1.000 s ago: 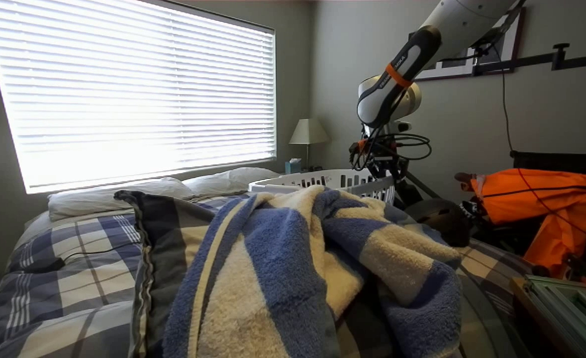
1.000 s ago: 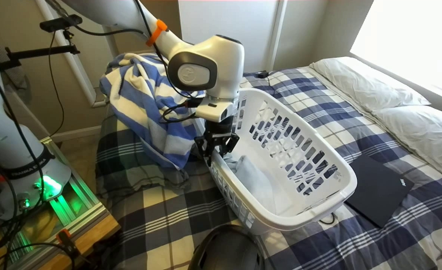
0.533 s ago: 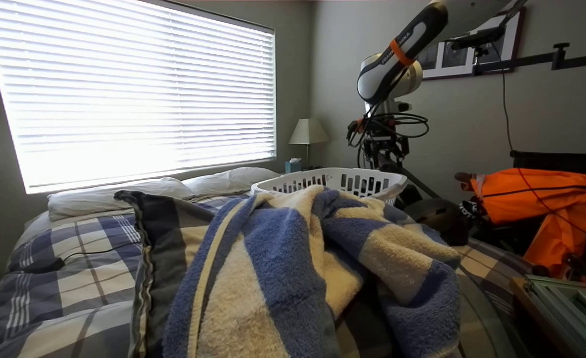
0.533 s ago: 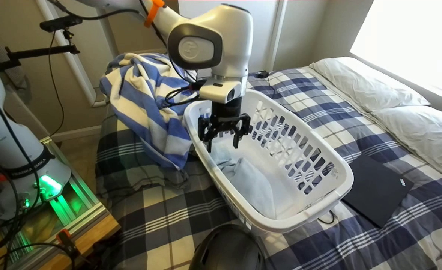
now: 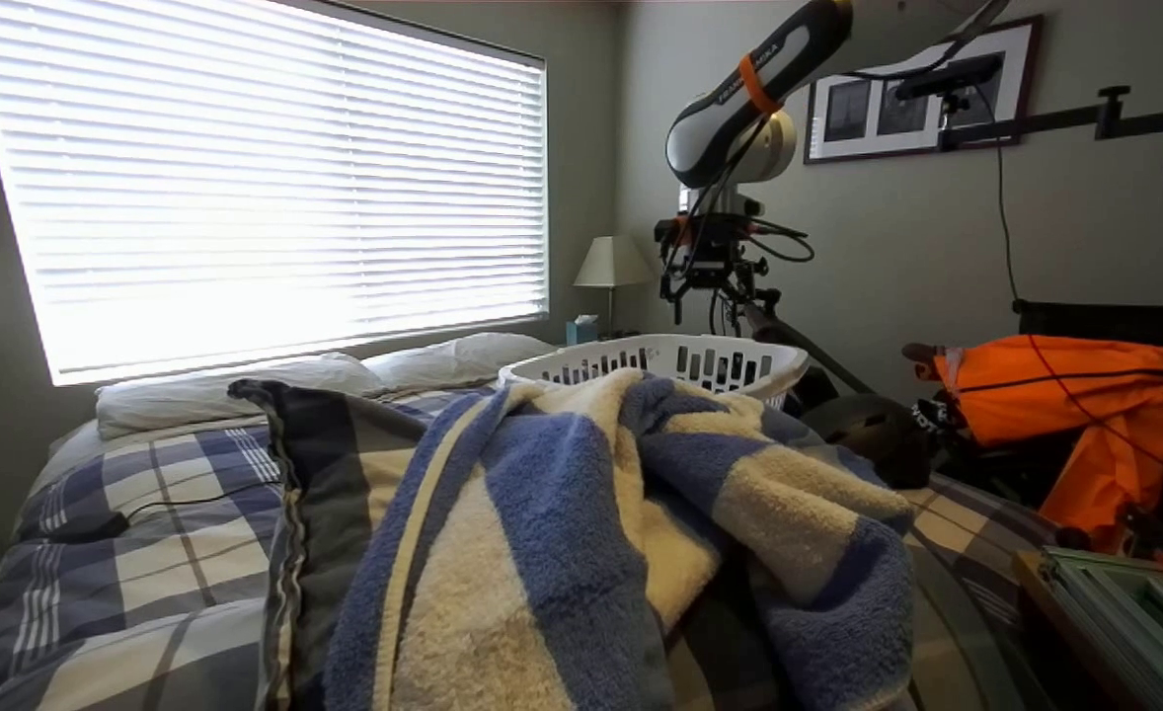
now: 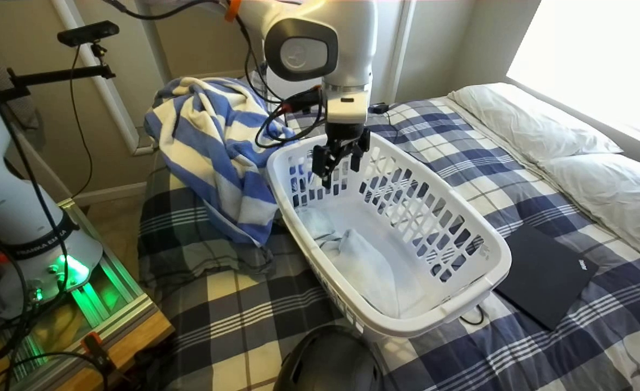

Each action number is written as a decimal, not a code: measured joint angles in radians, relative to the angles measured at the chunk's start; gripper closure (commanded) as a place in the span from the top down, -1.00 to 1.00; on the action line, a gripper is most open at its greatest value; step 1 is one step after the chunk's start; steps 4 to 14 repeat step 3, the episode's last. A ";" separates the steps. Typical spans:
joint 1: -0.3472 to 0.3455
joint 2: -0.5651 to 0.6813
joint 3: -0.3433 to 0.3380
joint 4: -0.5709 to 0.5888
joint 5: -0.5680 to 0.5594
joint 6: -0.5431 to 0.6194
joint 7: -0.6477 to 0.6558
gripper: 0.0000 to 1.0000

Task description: Slide the washing basket to the bottom edge of the bed

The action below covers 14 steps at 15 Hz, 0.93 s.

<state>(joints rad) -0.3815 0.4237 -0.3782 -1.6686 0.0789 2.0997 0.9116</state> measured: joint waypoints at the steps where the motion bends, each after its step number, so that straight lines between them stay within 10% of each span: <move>1: -0.001 0.019 0.016 0.016 0.016 0.000 -0.028 1.00; 14: -0.001 0.045 0.027 0.037 0.025 0.000 -0.047 1.00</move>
